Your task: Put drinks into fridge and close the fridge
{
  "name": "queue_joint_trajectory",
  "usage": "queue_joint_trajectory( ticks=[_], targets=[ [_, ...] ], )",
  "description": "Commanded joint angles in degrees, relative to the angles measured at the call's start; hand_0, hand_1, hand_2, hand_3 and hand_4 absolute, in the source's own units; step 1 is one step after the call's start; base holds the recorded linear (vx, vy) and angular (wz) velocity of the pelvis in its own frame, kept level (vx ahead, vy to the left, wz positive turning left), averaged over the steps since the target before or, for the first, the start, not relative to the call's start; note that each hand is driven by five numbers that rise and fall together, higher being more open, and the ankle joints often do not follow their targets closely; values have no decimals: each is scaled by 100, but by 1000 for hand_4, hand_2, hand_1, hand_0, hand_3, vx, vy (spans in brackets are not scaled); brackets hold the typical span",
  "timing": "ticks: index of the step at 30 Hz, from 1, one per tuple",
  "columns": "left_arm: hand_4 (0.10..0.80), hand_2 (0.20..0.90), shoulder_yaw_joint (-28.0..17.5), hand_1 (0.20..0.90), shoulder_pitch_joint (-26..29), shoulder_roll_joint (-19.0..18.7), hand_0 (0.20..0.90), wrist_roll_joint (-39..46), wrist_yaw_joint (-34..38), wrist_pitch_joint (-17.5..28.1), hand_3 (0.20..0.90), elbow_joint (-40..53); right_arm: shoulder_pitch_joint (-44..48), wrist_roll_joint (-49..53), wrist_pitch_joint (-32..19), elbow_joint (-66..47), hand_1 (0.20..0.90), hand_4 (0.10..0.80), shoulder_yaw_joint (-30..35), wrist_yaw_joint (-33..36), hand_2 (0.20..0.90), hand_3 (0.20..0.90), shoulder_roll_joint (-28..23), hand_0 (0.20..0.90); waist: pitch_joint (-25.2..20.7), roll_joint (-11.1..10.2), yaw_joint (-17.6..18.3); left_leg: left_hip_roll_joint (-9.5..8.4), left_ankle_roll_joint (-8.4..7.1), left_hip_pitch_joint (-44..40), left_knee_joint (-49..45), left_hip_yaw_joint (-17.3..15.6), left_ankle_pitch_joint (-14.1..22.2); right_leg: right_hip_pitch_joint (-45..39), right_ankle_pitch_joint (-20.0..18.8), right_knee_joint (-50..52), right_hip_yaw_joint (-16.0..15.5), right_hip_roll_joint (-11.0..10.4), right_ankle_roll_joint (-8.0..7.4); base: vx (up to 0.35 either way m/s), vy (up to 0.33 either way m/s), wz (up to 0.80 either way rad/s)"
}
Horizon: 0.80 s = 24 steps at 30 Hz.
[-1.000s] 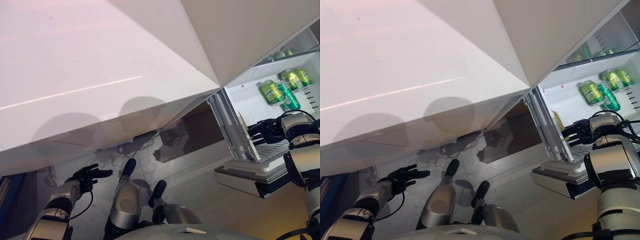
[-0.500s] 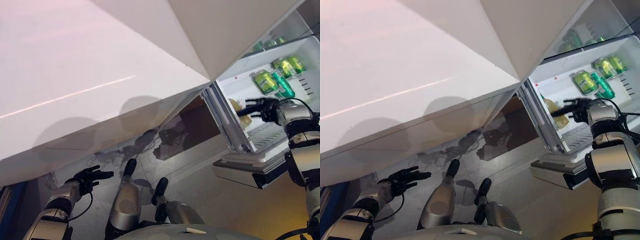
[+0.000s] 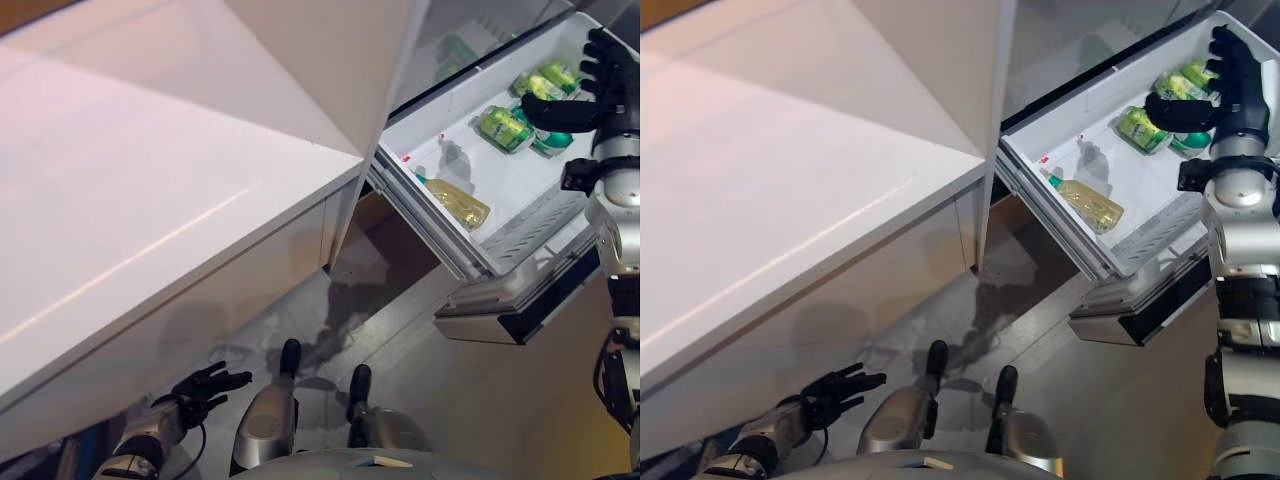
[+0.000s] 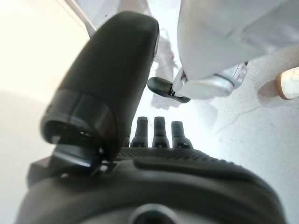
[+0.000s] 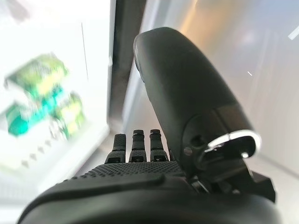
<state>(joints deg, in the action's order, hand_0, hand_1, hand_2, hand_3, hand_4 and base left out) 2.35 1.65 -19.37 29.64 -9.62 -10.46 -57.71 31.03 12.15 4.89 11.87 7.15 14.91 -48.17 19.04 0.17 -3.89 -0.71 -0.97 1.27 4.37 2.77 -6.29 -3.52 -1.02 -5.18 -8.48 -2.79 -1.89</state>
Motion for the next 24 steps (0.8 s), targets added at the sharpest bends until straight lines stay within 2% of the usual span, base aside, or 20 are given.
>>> queue_joint_trajectory(
  ticks=[1,4,10,12,16,18,20,24],
  targets=[
    [800,900,-40,900,-389,-85,900,-124,-161,289,900,-499,-346,-272,-1390,-1170,900,800,676,722,900,900,-317,900,-844,-66,283,-220,271,-122,-180,-274,729,500,-68,413,295,80,-133,-42,-5,-8],
    [800,900,-126,900,-510,31,900,-240,-161,318,900,-473,-873,-353,-1813,-1633,900,800,1047,1091,900,900,-2,900,-900,-26,390,-209,275,-161,-145,-299,744,489,-46,404,340,102,-124,-59,-23,-13],
    [800,900,-253,900,-879,336,900,-585,-122,556,900,-452,-2400,-147,-3189,-2359,900,800,1931,1814,900,900,1159,900,-1009,88,585,-185,338,-233,-489,-387,919,477,286,965,346,103,-12,-25,-44,-9],
    [800,900,-280,900,-964,416,900,-755,-77,572,900,-419,-2694,-97,-3314,-2365,900,800,2073,1896,900,900,1446,900,-1016,109,649,-210,363,-263,-679,-381,992,447,387,1171,351,113,26,55,-60,-5],
    [800,900,-378,900,-1131,530,900,-1094,-29,507,900,-258,-3291,188,-3193,-2139,900,800,2248,1846,900,900,1908,900,-992,104,793,-202,365,-367,-1191,-651,1270,312,575,1435,250,56,100,57,-39,2],
    [800,900,-459,900,-1302,636,900,-1261,-24,533,900,-233,-3676,369,-3279,-1768,900,800,2234,1522,900,900,2284,900,-898,103,883,-250,384,-342,-1704,-720,1552,290,761,1776,252,11,176,99,-9,1],
    [800,900,-485,900,-1410,683,900,-1331,-2,561,900,-189,-3847,467,-3226,-1587,900,800,2165,1316,900,900,2395,900,-851,103,930,-256,422,-346,-1889,-767,1687,293,864,1944,256,-1,212,87,-1,0],
    [800,900,-461,900,-1553,715,900,-1324,70,538,900,-45,-4122,860,-2651,-1125,900,800,1899,564,900,900,2547,900,-705,142,1052,-243,490,-258,-2327,-873,1936,394,1089,2351,327,-12,316,73,2,-7]
  ],
)
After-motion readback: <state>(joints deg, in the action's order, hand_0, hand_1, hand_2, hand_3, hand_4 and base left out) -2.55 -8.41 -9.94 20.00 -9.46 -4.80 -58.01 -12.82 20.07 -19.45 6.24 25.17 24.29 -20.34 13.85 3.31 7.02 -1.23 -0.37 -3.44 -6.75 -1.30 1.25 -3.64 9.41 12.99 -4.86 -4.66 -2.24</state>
